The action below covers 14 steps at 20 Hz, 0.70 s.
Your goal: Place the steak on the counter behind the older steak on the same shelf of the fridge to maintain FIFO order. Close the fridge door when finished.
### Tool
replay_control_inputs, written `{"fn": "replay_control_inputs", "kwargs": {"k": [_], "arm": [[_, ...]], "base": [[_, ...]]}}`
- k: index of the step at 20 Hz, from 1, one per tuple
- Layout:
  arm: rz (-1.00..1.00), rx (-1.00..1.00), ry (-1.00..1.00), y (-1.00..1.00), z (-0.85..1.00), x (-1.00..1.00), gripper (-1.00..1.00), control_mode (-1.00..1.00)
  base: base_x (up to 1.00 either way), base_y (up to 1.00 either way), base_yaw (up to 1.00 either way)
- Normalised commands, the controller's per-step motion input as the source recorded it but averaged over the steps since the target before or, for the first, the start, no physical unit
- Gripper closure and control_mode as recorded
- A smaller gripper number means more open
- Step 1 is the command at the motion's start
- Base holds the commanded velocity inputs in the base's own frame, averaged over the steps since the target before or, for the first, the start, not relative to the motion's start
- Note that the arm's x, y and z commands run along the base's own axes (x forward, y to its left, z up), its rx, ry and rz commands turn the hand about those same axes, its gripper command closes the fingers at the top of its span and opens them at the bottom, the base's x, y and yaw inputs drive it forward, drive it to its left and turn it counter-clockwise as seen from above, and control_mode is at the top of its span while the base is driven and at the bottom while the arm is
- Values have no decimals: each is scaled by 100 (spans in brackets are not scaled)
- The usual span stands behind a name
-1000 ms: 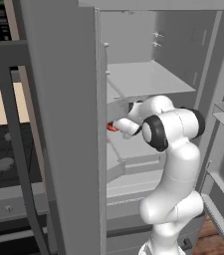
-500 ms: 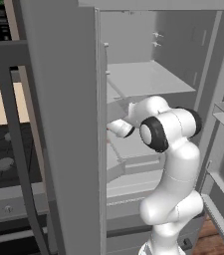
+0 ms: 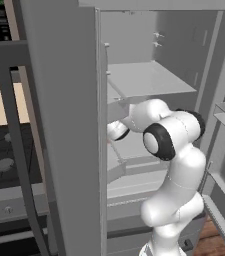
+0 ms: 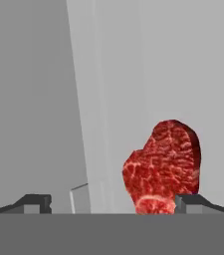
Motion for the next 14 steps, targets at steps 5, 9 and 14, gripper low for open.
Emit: {"fn": "replay_control_inputs", "kwargs": {"k": [5, 9, 14], "arm": [[0, 3, -17, -23, 0, -87, -100, -100], [-3, 7, -16, -38, 24, -80, -100, -100], [-5, 10, -12, -48, 38, -96, -100, -100]], "base": [[0, 0, 0], [0, 0, 0], [0, 0, 0]]}}
